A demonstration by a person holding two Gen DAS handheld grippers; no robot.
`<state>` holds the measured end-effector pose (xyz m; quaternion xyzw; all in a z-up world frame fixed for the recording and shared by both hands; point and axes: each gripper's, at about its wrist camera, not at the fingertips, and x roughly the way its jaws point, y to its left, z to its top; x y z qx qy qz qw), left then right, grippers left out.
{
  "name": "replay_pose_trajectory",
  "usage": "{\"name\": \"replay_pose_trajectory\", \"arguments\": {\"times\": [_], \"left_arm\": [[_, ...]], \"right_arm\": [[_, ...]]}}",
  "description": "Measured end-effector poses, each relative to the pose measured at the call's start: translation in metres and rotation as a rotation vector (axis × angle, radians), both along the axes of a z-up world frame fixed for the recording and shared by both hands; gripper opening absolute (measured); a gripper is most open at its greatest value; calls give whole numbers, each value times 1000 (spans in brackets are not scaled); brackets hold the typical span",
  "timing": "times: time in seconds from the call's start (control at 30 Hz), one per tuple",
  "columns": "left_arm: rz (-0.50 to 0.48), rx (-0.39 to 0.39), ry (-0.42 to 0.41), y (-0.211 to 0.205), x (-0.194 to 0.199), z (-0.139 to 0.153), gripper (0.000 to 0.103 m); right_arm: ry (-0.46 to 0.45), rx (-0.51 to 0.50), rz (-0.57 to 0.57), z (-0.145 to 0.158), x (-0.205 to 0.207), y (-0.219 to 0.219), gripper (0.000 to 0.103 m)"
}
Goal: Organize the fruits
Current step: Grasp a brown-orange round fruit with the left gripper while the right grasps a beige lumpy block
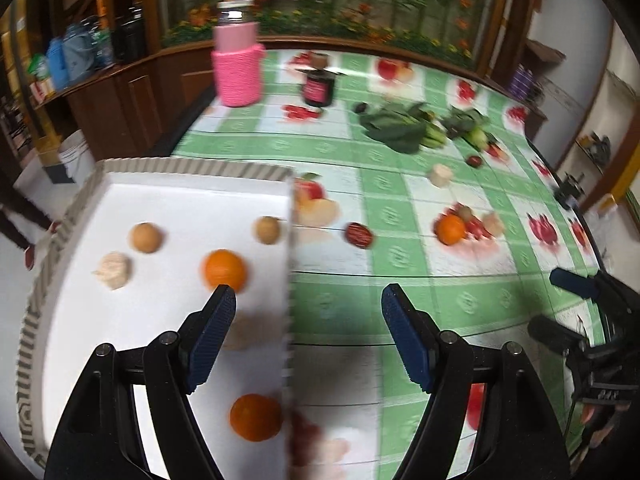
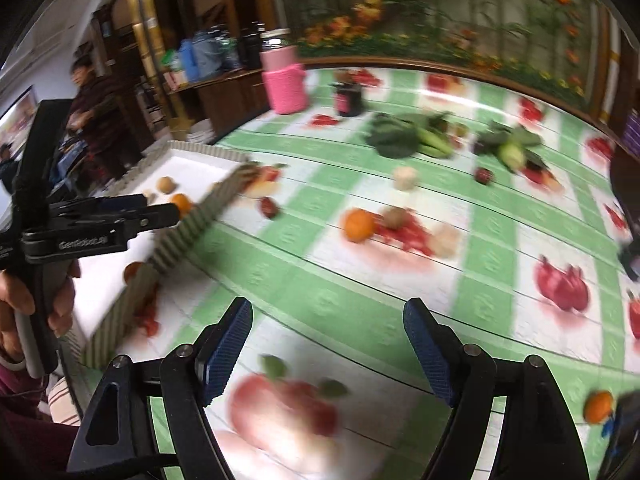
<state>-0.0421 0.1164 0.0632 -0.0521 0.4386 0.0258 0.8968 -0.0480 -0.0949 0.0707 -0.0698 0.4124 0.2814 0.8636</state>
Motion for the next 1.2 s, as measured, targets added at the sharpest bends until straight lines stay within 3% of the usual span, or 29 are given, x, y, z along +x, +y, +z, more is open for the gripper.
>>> {"name": "replay_pose_trajectory", "arguments": {"times": [0.47,0.57,0.9,1.07,1.2], "left_arm": [[-222,84,68,-85,52,-16,75],[-272,103,74,-103,70,-21,75],[-314,123,125,-125,108,-46,75],[-299,136,125,-122,114,-51,75],[-300,123,118,-117,118,-52,70]], "right_arm": [[40,-39,-111,-16,51,-32,79],[39,-8,-132,-11,61,-45,80],[35,-11,-131,-20,95,-47,79],[63,-33,-110,-35,115,-35,68],[102,-40,-98,-48,129,-31,45]]}}
